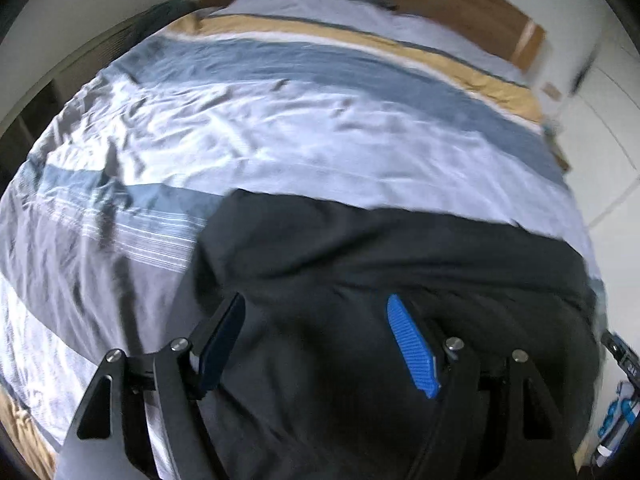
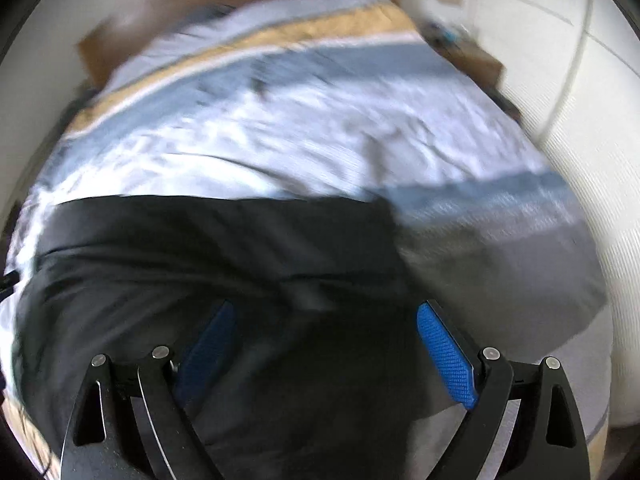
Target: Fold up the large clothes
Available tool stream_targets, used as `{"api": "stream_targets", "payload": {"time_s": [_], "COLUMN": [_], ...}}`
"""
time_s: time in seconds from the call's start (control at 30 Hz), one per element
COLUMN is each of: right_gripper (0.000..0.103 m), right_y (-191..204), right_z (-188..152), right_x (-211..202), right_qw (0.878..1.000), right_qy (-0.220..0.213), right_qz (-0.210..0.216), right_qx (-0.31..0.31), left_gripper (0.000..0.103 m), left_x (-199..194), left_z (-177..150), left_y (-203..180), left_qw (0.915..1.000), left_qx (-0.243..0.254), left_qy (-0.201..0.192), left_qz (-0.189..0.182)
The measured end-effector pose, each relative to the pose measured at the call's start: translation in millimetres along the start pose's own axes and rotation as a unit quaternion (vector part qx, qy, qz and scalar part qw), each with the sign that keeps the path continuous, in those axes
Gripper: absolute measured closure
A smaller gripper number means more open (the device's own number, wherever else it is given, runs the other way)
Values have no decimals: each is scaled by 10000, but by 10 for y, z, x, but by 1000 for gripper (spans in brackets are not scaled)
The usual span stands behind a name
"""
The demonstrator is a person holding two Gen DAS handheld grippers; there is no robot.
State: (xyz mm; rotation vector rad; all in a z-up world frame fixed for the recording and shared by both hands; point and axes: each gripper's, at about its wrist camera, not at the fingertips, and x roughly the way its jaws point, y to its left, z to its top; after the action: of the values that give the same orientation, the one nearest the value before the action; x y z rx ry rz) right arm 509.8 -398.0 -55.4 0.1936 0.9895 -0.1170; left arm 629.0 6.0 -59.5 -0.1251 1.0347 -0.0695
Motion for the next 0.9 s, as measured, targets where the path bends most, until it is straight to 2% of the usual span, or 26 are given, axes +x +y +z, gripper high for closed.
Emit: {"api": "stream_targets", "payload": {"time_s": [0.1,0.2,0.27,0.43,0.6,0.9], "right_gripper": [11,11,11,7,7,6], "right_y": [424,709,743,418,41,-10], "right_z": [-107,-250,-319,-373,-383,-566], "right_x": [-30,109,207,296,97,-549], "right_qw": [9987,9967,9965,9986,9962,9970], "right_qy": [-101,123,197,327,412,61], "right_qz": [404,606,585,44,-754,-760], "right_qx": [-281,-529,-572,-419,-118,97], "left_gripper": [30,30,30,30,30,30], "left_x": [63,234,279,132,-118,-707], "left_z": [-169,-307,-353,-464,-592,-798], "left_y": [-190,-228,-144,-16,-22,-214], "left_qw": [9995,9995,9996,9996,9993,9981], "left_qx": [105,154,40,-66,-21,313], "left_qy": [179,286,283,190,62,-371], "left_qz": [-249,-47,54,207,369,384]}}
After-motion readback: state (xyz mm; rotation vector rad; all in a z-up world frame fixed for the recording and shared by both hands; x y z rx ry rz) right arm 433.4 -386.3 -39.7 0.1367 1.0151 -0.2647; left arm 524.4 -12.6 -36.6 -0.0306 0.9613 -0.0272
